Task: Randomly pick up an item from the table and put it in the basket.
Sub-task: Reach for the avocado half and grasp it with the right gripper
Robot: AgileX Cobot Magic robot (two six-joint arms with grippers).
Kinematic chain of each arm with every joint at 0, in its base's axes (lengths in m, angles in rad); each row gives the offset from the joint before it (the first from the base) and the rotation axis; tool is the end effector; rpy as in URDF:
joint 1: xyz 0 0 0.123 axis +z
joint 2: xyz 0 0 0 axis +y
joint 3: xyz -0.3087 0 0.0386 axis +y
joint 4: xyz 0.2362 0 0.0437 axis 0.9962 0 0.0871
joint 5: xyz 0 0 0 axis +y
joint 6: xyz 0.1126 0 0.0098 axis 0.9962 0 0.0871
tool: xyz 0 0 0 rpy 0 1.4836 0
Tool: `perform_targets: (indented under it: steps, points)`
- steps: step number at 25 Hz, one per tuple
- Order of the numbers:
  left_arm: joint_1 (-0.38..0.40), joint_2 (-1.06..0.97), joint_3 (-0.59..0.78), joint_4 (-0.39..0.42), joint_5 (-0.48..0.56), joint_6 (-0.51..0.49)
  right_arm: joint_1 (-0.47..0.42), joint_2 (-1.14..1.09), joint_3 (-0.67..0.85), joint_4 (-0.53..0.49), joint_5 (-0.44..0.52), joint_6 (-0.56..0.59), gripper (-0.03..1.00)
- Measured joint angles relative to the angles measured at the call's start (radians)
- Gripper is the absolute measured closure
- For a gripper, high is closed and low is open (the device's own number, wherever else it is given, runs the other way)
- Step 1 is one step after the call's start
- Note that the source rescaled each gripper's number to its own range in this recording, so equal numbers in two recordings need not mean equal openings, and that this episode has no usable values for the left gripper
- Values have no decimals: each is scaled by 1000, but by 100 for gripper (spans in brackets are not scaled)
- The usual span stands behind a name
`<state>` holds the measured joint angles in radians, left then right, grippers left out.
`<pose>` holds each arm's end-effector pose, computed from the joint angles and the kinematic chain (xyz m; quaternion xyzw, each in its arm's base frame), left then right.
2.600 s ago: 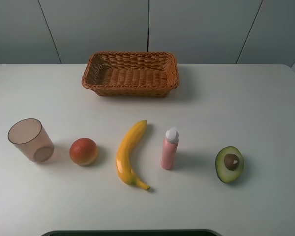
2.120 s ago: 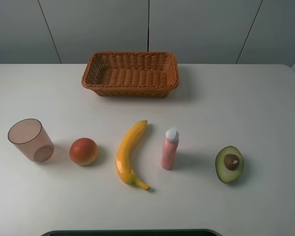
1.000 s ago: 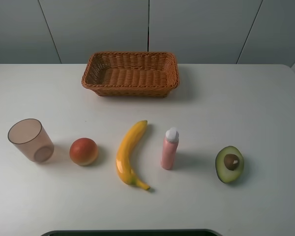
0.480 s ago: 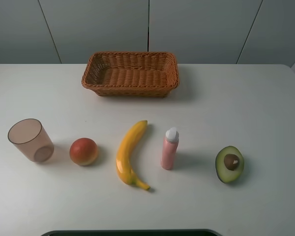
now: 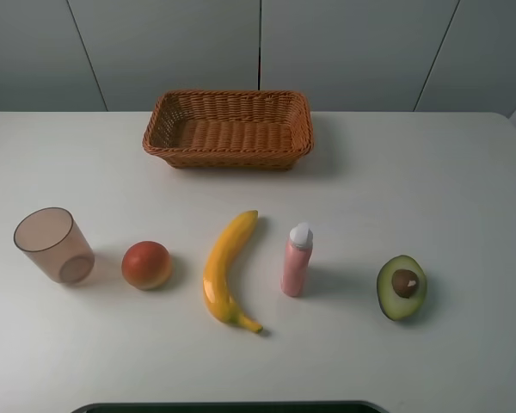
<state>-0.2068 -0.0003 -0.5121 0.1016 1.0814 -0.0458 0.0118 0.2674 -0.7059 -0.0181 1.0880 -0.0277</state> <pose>-0.0218 0.0149 0.2634 0.0659 0.8517 -0.0149 0.5196 0.0034 -0.0018 0.3214 -0.0171 0.8753 -0.0129 0.4830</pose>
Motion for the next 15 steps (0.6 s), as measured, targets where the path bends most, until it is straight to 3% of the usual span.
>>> perform_targets:
  steps: [8, 15]
  points:
    - [0, 0, 0, 0, 0, 0, 0, 472, -250, 48, -6, -66, -3]
    - [0, 0, 0, 0, 0, 0, 0, 809, -273, 173, -22, -55, -3]
